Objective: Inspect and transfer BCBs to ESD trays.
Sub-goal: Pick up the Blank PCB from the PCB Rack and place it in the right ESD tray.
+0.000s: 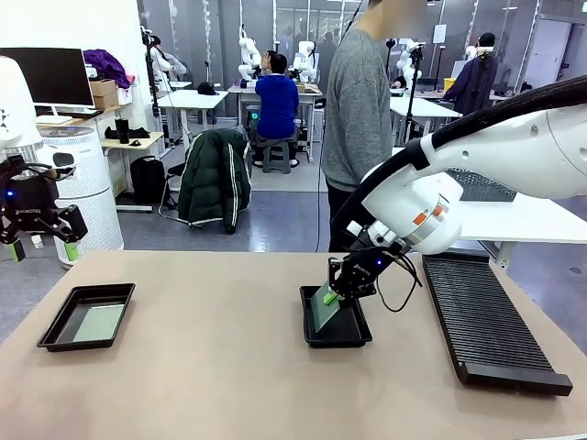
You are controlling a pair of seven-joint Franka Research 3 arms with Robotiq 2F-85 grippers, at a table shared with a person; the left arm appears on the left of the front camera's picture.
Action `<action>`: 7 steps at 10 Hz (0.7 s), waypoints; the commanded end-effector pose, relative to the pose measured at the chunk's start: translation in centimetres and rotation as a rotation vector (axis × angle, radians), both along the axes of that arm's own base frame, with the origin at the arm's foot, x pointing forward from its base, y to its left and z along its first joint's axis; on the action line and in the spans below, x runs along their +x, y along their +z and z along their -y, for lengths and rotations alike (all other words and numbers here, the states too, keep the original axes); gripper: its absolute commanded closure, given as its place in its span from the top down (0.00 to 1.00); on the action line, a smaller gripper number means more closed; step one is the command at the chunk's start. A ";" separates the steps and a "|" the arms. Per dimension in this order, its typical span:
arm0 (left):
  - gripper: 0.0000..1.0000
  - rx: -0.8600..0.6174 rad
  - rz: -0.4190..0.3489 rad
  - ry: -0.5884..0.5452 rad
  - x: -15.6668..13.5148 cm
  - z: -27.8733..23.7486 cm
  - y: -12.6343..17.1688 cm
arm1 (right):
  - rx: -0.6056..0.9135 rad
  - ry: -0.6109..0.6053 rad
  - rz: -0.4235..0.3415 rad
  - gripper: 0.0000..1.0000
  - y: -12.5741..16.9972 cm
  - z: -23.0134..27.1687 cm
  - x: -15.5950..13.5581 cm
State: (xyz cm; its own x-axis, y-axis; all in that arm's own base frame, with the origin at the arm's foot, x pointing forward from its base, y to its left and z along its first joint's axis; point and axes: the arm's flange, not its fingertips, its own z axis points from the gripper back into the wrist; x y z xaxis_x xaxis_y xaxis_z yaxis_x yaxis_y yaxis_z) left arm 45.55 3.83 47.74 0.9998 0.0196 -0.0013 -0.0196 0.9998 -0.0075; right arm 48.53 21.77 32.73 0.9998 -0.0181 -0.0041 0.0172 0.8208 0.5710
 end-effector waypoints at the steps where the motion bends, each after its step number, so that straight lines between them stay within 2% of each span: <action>1: 1.00 0.000 0.010 -0.004 0.0 0.0 -0.1 | 0.045 -0.007 0.025 0.03 -1.0 -0.1 0.3; 7: 1.00 0.000 0.010 -0.004 0.0 0.0 -0.1 | 0.015 0.005 0.010 0.03 -1.9 -0.3 0.3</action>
State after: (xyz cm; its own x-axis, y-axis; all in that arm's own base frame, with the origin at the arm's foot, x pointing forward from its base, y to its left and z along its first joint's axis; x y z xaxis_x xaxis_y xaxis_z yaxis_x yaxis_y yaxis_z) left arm 45.55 3.83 47.74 0.9998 0.0196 -0.0013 -0.0196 0.9998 -0.0075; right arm 48.52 21.82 31.22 0.9995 -0.0159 -0.0255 0.0278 0.8138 0.5805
